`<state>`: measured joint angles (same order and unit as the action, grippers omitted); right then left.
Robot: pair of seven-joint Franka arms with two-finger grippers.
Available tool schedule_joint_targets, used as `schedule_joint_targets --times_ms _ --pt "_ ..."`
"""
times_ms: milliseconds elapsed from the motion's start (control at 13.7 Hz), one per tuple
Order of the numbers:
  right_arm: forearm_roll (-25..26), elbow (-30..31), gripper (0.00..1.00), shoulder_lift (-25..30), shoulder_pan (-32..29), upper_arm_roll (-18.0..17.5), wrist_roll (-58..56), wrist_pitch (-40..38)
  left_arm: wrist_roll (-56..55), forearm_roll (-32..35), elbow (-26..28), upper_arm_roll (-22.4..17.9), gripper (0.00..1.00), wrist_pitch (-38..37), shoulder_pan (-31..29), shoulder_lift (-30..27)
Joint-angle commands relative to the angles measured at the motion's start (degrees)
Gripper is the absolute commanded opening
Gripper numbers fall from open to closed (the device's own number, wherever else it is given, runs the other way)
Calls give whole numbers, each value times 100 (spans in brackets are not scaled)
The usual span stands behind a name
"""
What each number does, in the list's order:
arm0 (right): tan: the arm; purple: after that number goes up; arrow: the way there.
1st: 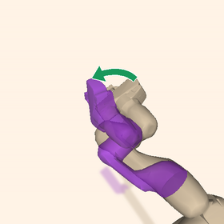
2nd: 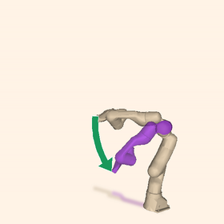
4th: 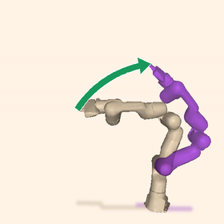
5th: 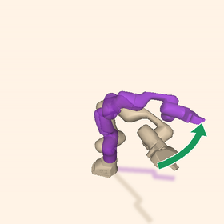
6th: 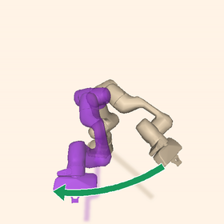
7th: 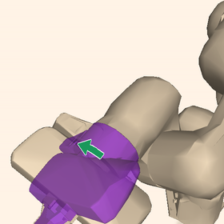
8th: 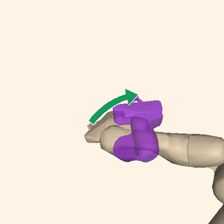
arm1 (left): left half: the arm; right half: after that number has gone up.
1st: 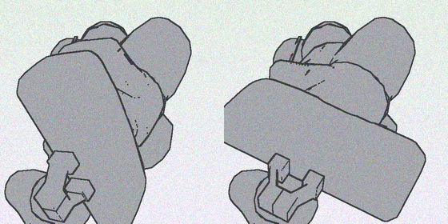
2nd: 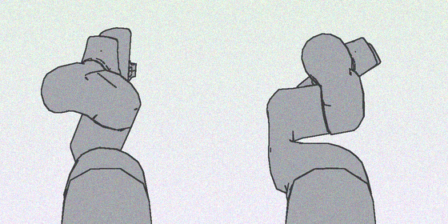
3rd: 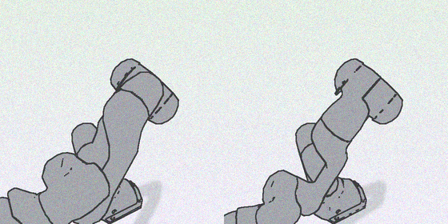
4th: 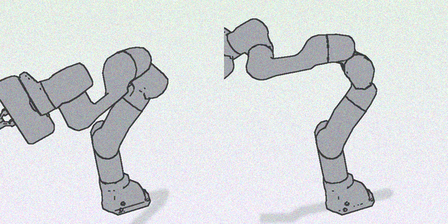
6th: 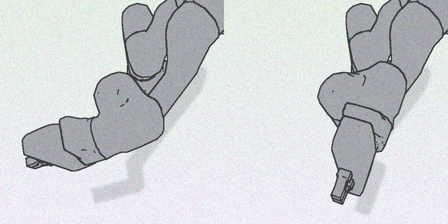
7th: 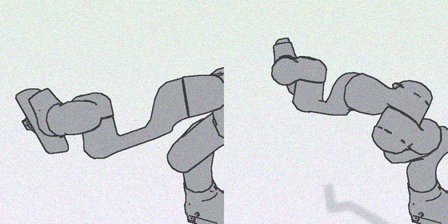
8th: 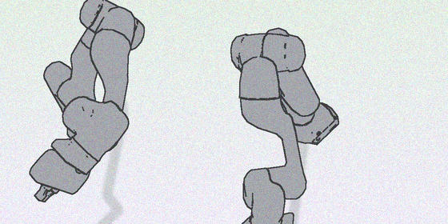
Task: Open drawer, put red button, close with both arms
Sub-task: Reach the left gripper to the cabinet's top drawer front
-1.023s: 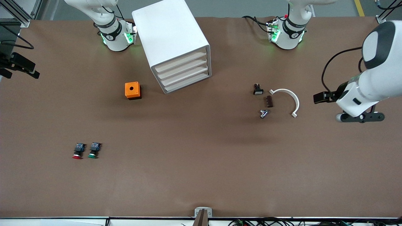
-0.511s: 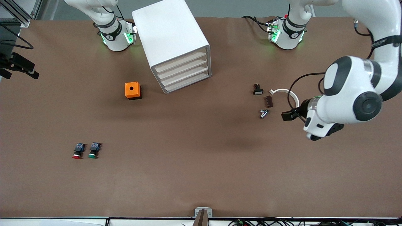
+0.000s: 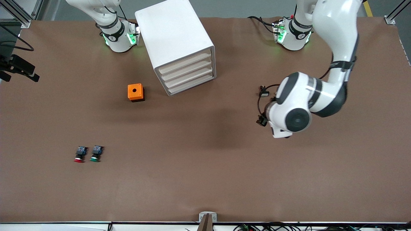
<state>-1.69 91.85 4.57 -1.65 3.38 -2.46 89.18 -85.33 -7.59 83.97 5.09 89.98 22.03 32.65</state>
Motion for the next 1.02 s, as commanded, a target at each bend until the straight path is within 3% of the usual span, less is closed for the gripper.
schedule_joint_targets --times_ms 0,438,658,877,950 --pt "81 193 100 185 24 4 18 100 -1429 -399 -179 -43 100 -86 353 425" --pt "81 141 100 150 24 -5 18 38 -2794 -2499 -118 -43 97 -200 459 760" --pt "72 -35 100 106 -2 4 18 21 -3357 -3588 -127 -43 78 -183 495 970" --pt "55 -44 100 10 -11 4 27 29 -3937 -4617 -135 -43 64 -139 634 1182" --pt "63 -44 100 -8 -20 13 18 21 -4217 -4820 -135 -52 64 -130 775 1208"
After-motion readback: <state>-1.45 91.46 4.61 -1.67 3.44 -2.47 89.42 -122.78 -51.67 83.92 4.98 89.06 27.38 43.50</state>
